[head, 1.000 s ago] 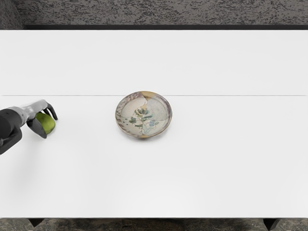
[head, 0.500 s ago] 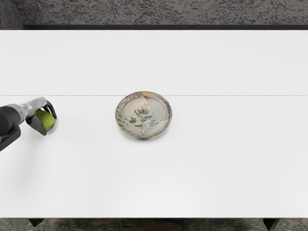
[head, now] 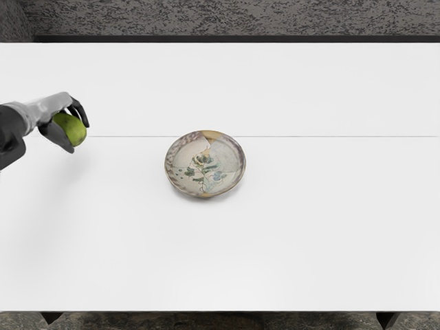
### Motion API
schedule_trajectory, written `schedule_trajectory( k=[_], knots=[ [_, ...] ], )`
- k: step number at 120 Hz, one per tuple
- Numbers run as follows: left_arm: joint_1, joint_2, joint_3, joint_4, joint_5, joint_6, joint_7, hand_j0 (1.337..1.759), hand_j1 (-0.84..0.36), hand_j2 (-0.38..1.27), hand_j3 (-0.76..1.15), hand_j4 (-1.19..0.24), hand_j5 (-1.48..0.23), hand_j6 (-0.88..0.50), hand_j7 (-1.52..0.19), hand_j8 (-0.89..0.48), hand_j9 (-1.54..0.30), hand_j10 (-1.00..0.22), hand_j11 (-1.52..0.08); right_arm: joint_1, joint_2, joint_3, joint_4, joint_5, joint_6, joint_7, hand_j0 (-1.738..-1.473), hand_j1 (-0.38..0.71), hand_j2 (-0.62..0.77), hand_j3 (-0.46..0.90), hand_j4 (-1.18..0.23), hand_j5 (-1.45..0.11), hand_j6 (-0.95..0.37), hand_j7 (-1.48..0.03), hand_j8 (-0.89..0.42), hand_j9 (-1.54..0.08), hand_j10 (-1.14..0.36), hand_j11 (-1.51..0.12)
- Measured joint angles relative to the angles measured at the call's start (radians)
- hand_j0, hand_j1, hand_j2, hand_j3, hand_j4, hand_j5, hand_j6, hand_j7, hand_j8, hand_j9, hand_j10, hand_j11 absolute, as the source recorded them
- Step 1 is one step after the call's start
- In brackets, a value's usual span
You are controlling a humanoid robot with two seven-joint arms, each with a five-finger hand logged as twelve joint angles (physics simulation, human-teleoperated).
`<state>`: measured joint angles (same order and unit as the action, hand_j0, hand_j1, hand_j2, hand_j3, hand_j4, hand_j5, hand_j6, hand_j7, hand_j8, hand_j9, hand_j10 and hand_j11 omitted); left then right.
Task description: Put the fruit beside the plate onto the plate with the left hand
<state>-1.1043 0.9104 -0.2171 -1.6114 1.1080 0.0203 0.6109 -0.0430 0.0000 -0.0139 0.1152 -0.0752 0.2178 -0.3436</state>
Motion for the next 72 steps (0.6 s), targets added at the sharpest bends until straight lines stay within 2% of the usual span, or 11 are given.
schedule_trajectory(
  k=[24,66,72],
  knots=[
    [-0.105,-0.057,-0.002,0.0,-0.08,-0.063,0.0,1.652,-0.29,0.27,0.0,-0.61,-0.89,-0.38,-0.86,-0.33,-0.87,-0.45,-0.88,0.0,0.0,0.0,0.0,0.0,0.0,0.0,-1.658,-0.35,0.0,0.0,0.0,0.0,0.0,0.0,0.0,0.0,0.0,0.0],
    [-0.198,-0.24,-0.002,0.007,-0.227,-0.118,0.0,1.653,-0.21,0.17,0.0,-0.62,-0.92,-0.43,-0.88,-0.38,-0.88,-0.51,-0.88,0.0,0.0,0.0,0.0,0.0,0.0,0.0,-1.658,-0.35,0.0,0.0,0.0,0.0,0.0,0.0,0.0,0.0,0.0,0.0],
    [-0.202,-0.268,-0.003,0.007,-0.241,-0.12,0.0,1.653,-0.22,0.22,0.0,-0.63,-0.93,-0.42,-0.88,-0.37,-0.89,-0.51,-0.89,0.0,0.0,0.0,0.0,0.0,0.0,0.0,-1.658,-0.35,0.0,0.0,0.0,0.0,0.0,0.0,0.0,0.0,0.0,0.0]
  ],
)
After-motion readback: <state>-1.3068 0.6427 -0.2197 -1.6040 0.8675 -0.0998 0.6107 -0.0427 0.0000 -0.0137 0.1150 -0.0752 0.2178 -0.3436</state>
